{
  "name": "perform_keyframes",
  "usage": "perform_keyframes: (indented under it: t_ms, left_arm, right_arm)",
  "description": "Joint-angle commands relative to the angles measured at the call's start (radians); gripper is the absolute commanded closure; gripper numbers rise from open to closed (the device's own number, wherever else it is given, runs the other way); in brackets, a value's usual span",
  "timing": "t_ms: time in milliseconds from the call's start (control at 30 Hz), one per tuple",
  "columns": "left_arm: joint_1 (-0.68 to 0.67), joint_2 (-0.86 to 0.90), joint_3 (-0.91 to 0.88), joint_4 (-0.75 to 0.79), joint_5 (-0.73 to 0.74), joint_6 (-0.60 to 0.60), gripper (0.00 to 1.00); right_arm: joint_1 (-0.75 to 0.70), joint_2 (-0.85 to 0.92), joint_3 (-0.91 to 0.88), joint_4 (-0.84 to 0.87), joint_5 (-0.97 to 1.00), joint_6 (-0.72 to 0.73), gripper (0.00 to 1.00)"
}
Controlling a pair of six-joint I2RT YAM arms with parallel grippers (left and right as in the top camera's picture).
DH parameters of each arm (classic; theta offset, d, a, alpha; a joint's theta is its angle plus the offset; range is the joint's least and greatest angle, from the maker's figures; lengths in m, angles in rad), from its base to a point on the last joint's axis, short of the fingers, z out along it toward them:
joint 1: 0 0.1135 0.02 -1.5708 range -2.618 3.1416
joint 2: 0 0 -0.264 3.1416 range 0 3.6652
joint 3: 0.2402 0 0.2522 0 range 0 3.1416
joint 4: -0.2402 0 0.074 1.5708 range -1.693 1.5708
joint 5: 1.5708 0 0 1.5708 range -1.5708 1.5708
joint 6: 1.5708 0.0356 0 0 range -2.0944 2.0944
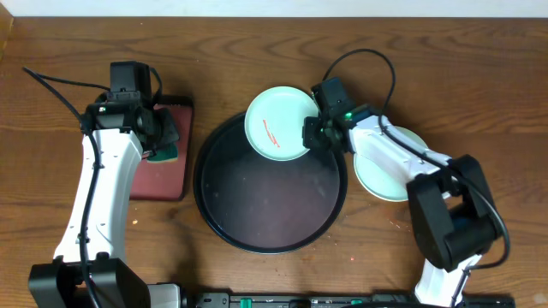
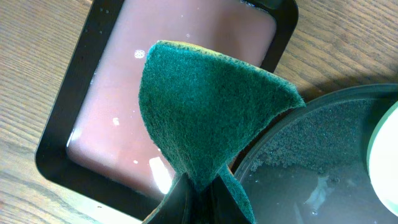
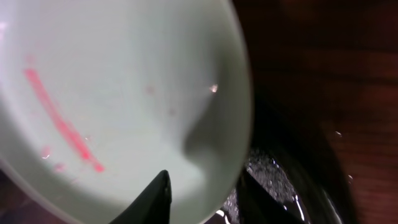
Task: Clean dirty plates on tray and stack at the side
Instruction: 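Move the right gripper to the last green plate and drag it onto the tray center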
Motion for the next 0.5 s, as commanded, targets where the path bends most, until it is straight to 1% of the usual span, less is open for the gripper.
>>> perform_keyframes:
  t_ms: [0,33,133,167,233,467]
  left_arm:
    - [0.003,-0.001,0.023,0.000,-0.016,0.006,0.93]
    - [0.003,-0.001,0.023,0.000,-0.016,0.006,0.93]
    - [0.003,-0.002,0.023,0.003,-0.016,0.006,0.93]
    - [0.003,-0.001,0.023,0.005,-0.016,0.006,0.93]
    - [0.003,-0.001,0.023,0.006,-0.016,0.006,0.93]
    - [0.003,-0.001,0.023,0.010,-0.016,0.006,0.92]
  right_arm:
    - [0.020,0.045,0.016,0.009,0.039,0.037,0.74]
    - [0.021,0.047,0.016,0.009,0.038,0.040,0.79]
    - [0.024,0.047,0.016,0.008,0.038,0.039,0.87]
    - [0.025,0.047,0.016,0.001,0.034,0.039,0.92]
    - [0.027,0.045,0.017,-0.016,0.019,0.039,0.99]
    - [0.030,-0.029,0.041,-0.113,-0.128,0.010,0.99]
